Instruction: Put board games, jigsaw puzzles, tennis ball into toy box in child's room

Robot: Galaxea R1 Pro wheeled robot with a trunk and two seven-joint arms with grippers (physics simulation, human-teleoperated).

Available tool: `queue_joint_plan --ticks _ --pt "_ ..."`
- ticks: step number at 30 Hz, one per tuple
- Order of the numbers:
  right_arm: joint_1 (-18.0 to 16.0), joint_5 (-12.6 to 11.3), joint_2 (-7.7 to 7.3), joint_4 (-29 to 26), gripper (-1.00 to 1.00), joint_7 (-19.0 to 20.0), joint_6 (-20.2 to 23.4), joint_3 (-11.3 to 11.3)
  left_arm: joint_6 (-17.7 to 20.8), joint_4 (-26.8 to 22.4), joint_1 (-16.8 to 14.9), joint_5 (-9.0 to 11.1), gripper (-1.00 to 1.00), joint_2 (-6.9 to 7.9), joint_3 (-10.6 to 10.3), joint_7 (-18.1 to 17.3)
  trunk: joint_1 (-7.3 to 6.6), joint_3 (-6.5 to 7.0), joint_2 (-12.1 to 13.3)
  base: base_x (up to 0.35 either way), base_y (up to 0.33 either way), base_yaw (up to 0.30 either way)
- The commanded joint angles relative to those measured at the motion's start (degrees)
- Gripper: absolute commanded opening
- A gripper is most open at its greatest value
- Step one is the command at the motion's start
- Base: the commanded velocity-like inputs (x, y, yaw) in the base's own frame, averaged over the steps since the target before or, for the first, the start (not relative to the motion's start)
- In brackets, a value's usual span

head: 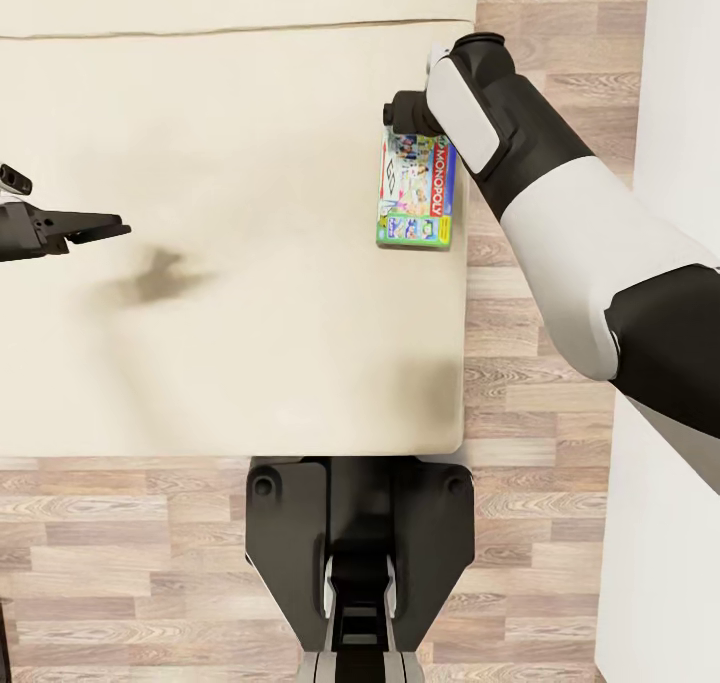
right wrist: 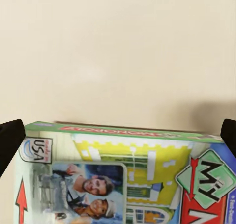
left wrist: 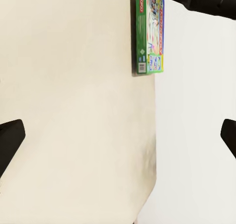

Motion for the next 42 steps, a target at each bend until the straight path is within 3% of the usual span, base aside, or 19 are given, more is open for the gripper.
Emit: queue_joint_plan --ticks 1,42 --pt "-0.04 -0.56 0.0 -0.06 1.0 -0.53 0.08 0.18 0.61 0.0 -0.01 -0.03 1.0 0.03 0.0 -0.24 0.04 -0.06 -0.09 0.0 0.0 0.0" --pt "-1.2 -0.48 0.0 -0.41 1.0 -0.69 0.0 0.18 0.61 0.0 -0.01 -0.02 1.0 0.03 -0.11 -0.24 0.04 -0.56 -0.09 0.0 0.0 0.0"
